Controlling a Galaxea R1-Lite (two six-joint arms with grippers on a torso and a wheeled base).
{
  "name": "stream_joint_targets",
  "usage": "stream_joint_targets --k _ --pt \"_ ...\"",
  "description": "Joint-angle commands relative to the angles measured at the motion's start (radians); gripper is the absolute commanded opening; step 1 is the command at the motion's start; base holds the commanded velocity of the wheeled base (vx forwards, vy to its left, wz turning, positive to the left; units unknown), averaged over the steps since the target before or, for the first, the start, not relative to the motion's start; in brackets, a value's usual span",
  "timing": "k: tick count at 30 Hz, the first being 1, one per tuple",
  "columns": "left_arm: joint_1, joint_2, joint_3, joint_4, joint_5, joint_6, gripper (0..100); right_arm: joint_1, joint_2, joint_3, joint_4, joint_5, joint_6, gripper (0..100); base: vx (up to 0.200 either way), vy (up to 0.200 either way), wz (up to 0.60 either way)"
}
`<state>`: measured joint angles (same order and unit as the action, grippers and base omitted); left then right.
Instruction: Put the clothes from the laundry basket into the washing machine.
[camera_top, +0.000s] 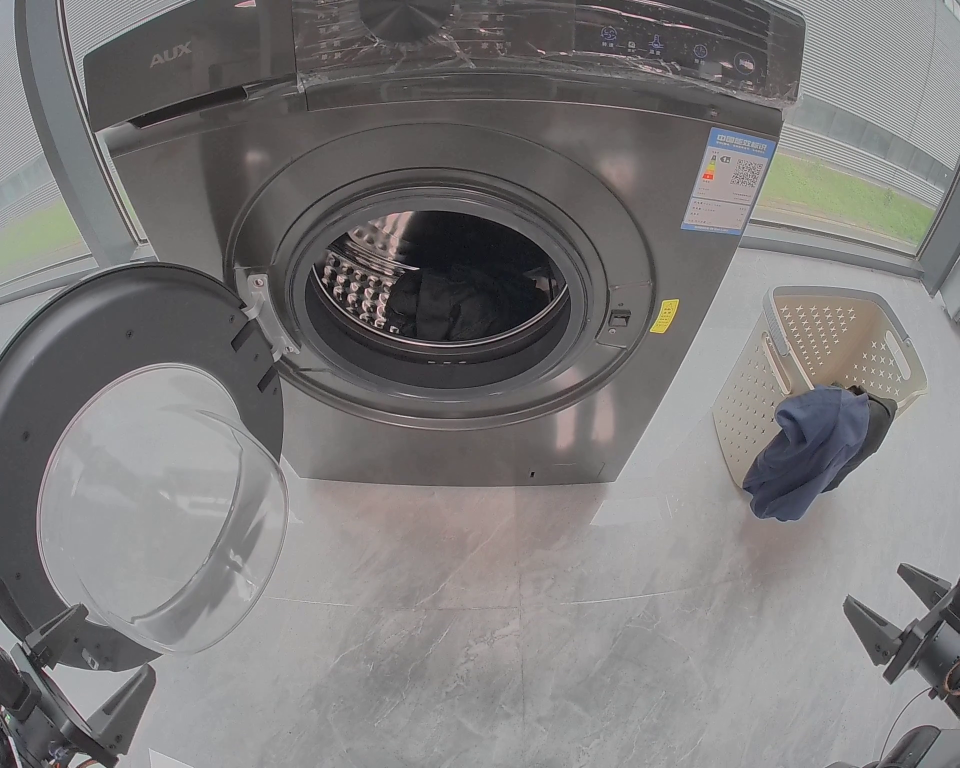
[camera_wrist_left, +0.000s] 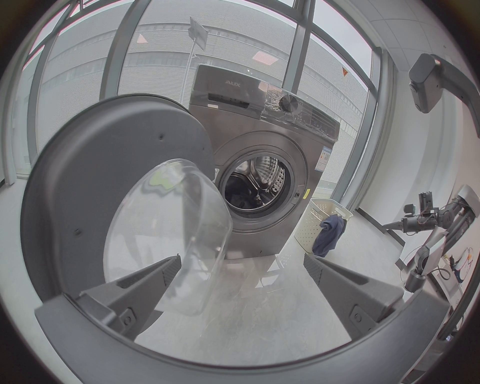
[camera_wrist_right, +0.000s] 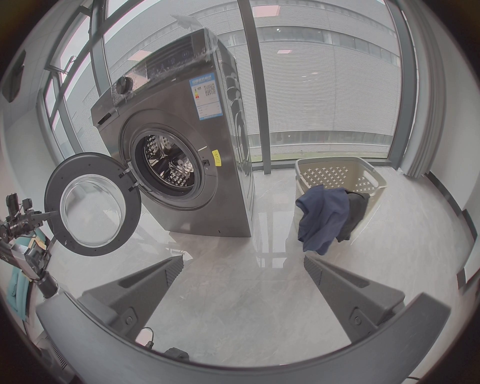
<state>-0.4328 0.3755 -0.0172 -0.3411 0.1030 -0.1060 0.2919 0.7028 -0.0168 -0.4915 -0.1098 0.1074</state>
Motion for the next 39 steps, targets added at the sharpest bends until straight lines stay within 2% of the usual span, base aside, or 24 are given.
stream_joint_targets --k 1,7,9,11,13,15,16,17,20,21,22,24,25,27,28,30,32,34,36,39 --pt "0.097 -0.213 0.017 0.103 -0.04 0.0 100 -0.074 -0.313 0.017 0.154 0.012 -0.008 100 0.0 0.0 0.0" --pt "0.187 -0.285 0.017 0.168 -0.029 0.006 100 -0.105 -0.437 0.017 0.26 0.013 -0.011 100 0.0 0.0 0.0" --pt "0.192 -0.285 0.017 0.198 -0.011 0.012 100 -0.126 -0.462 0.017 0.284 0.015 -0.012 100 0.0 -0.2 0.0" --pt "0.192 -0.285 0.017 0.218 0.018 0.006 100 -0.148 -0.499 0.017 0.314 0.021 -0.012 100 0.0 -0.2 0.0" --pt "0.201 -0.285 0.017 0.223 0.021 0.002 100 -0.158 -0.537 0.017 0.341 0.027 -0.012 100 0.0 -0.2 0.0" --pt "0.216 -0.283 0.017 0.226 0.02 0.015 100 -0.168 -0.588 0.017 0.393 0.035 -0.014 100 0.0 -0.2 0.0" --pt "0.243 -0.282 0.017 0.226 0.015 0.025 100 -0.171 -0.611 0.017 0.433 0.038 -0.009 100 0.0 -0.2 0.0" --pt "0.279 -0.282 0.017 0.226 0.007 0.046 100 -0.172 -0.614 0.015 0.444 0.041 -0.006 100 0.0 0.0 0.0" --pt "0.353 -0.285 0.017 0.243 -0.016 0.149 100 -0.172 -0.612 0.017 0.435 0.03 -0.006 100 0.0 0.0 0.0" --pt "0.365 -0.287 0.017 0.261 -0.019 0.154 100 -0.174 -0.612 0.017 0.435 0.027 -0.009 100 0.0 0.0 0.0" --pt "0.37 -0.288 0.017 0.269 -0.017 0.154 100 -0.174 -0.612 0.017 0.438 0.024 -0.012 100 0.0 0.0 0.0" --pt "0.368 -0.288 0.017 0.271 -0.016 0.134 100 -0.178 -0.612 0.015 0.439 0.009 -0.014 100 0.0 0.0 0.0" --pt "0.368 -0.288 0.017 0.272 -0.008 0.117 100 -0.194 -0.612 0.015 0.439 -0.005 -0.015 100 0.0 0.0 0.0" --pt "0.368 -0.288 0.017 0.287 -0.003 0.103 100 -0.247 -0.62 0.011 0.441 0.004 -0.02 100 0.0 0.0 0.0" --pt "0.368 -0.288 0.017 0.289 -0.002 0.098 100 -0.274 -0.623 0.008 0.442 0.018 -0.028 100 0.0 0.0 0.0" --pt "0.37 -0.288 0.017 0.292 -0.016 0.094 100 -0.32 -0.644 0.014 0.444 0.076 -0.045 100 0.0 0.0 0.0" --pt "0.37 -0.288 0.017 0.292 -0.028 0.089 100 -0.318 -0.66 0.014 0.447 0.114 -0.048 100 0.0 0.0 0.0" --pt "0.37 -0.287 0.017 0.335 -0.065 0.081 100 -0.32 -0.66 0.017 0.456 0.088 -0.055 100 0.0 0.0 0.0" --pt "0.37 -0.288 0.011 0.361 -0.072 0.078 100 -0.316 -0.661 0.015 0.488 0.064 -0.06 100 0.0 0.0 0.0" --pt "0.371 -0.288 0.017 0.338 -0.069 0.084 100 -0.318 -0.66 0.015 0.484 0.067 -0.061 100 0.0 0.0 0.0"
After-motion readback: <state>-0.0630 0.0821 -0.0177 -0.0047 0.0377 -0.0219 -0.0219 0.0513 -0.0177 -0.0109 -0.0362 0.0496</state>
